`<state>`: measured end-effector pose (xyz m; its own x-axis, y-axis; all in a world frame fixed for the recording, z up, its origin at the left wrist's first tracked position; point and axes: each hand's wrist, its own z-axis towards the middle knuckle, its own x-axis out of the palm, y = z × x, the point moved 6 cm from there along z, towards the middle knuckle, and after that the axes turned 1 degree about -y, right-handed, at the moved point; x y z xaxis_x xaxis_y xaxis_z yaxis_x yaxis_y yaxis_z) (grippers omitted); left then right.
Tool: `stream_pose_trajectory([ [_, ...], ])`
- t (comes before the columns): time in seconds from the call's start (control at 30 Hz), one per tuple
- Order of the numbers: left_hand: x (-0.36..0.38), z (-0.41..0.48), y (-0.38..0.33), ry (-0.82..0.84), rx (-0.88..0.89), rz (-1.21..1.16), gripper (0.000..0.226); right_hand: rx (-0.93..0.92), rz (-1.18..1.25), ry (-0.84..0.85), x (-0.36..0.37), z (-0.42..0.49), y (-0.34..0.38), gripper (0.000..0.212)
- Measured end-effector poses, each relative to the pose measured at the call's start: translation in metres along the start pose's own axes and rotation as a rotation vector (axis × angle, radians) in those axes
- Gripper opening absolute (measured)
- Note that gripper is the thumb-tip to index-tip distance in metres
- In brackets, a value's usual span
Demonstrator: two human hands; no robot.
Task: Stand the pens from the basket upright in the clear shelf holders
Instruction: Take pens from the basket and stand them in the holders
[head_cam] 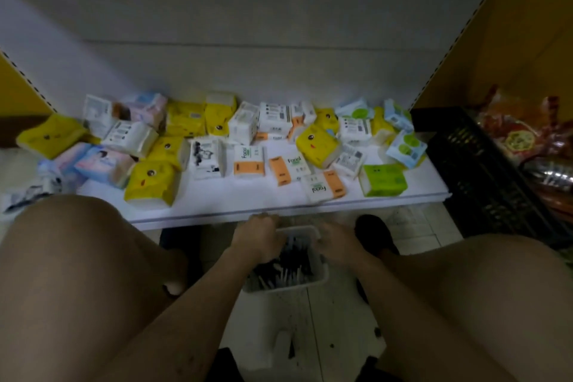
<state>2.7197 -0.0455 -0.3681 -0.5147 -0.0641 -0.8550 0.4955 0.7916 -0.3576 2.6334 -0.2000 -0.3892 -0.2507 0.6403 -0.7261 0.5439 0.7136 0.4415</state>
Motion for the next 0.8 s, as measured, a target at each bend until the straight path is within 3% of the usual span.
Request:
stream_pose_trajectory([
  [0.03, 0.011, 0.002, 0.006, 0.049, -0.028, 0.006, 0.033, 0.003, -0.003, 0.027, 0.008, 0.006, -0.008, 0.004],
  [0.1, 0.032, 0.009, 0.021, 0.140, -0.091, 0.014, 0.034, 0.051, -0.002, 0.105, 0.022, 0.016, -0.022, 0.032],
  [0.13, 0.043, 0.012, 0.031, 0.184, -0.129, 0.008, 0.036, 0.096, 0.000, 0.156, 0.029, 0.019, -0.029, 0.030],
  [0.17, 0.055, 0.017, 0.040, 0.218, -0.164, -0.006, 0.039, 0.095, -0.001, 0.203, 0.036, 0.021, -0.032, 0.014],
  [0.23, 0.080, 0.027, 0.054, 0.268, -0.210, -0.052, 0.046, 0.125, -0.030, 0.273, 0.049, 0.032, -0.041, 0.044],
  [0.27, 0.093, 0.032, 0.059, 0.293, -0.234, -0.078, 0.048, 0.149, -0.037, 0.286, 0.053, 0.037, -0.044, 0.049],
  [0.43, 0.162, 0.048, 0.075, 0.408, -0.338, -0.215, 0.039, 0.226, 0.093, 0.279, 0.078, 0.065, -0.056, 0.020],
  [0.57, 0.186, 0.058, 0.082, 0.454, -0.407, -0.382, 0.030, 0.254, 0.143, 0.320, 0.100, 0.082, -0.061, 0.041],
  [0.63, 0.193, 0.063, 0.087, 0.463, -0.460, -0.458, 0.030, 0.288, 0.173, 0.319, 0.107, 0.084, -0.064, 0.039],
  [0.73, 0.196, 0.062, 0.083, 0.453, -0.505, -0.581, 0.019, 0.324, 0.270, 0.348, 0.118, 0.082, -0.066, 0.029],
  [0.8, 0.198, 0.061, 0.082, 0.402, -0.557, -0.689, 0.004, 0.365, 0.298, 0.351, 0.125, 0.082, -0.068, 0.009],
])
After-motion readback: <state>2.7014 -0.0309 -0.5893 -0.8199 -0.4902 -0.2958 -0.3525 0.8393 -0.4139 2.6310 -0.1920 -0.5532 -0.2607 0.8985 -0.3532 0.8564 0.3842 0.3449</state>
